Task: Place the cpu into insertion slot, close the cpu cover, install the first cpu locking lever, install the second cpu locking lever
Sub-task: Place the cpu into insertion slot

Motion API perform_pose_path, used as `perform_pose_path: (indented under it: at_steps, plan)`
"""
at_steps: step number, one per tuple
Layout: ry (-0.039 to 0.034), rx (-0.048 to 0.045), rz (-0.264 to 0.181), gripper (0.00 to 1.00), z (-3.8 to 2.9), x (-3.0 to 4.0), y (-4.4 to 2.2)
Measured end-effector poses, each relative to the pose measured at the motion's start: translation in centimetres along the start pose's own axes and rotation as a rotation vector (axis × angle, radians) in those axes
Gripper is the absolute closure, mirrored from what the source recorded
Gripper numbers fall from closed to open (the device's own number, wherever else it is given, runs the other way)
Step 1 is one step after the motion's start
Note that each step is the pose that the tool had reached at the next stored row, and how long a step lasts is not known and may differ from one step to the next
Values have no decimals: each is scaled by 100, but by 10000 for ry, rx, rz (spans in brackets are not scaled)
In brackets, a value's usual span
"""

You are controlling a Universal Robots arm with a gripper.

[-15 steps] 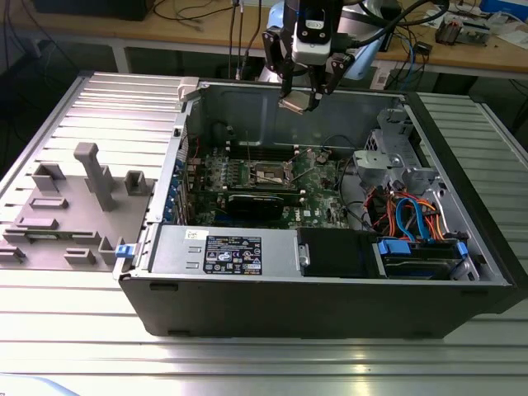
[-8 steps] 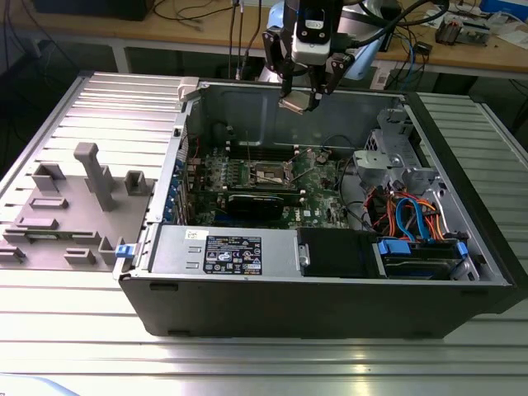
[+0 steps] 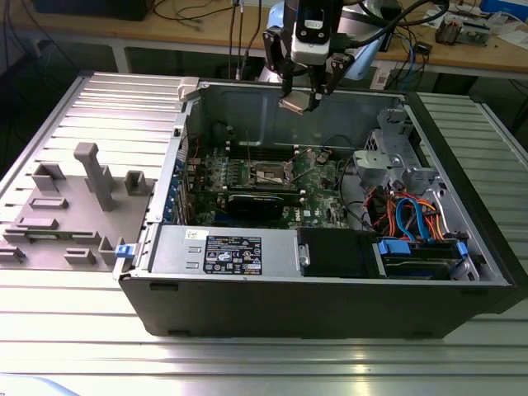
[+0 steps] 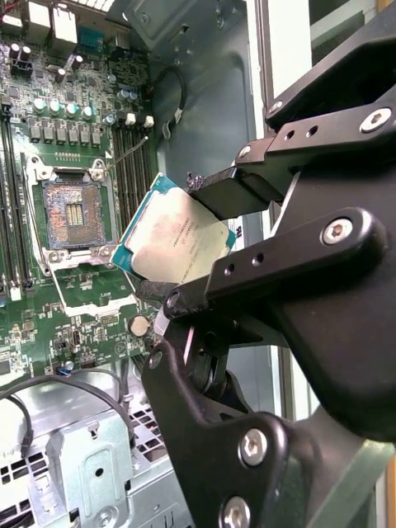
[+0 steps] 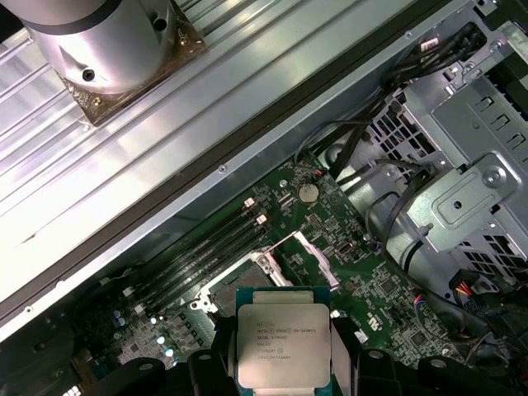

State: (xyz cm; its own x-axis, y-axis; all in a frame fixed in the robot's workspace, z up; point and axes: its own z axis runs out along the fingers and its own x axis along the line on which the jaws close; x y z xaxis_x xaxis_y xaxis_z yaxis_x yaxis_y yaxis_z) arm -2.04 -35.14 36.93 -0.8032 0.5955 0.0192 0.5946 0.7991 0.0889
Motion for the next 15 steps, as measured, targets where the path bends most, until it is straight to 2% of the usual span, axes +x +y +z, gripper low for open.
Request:
perform_pose_path:
  at_steps: [15]
  plan:
    - [-18,-1,184,46,1,0,0]
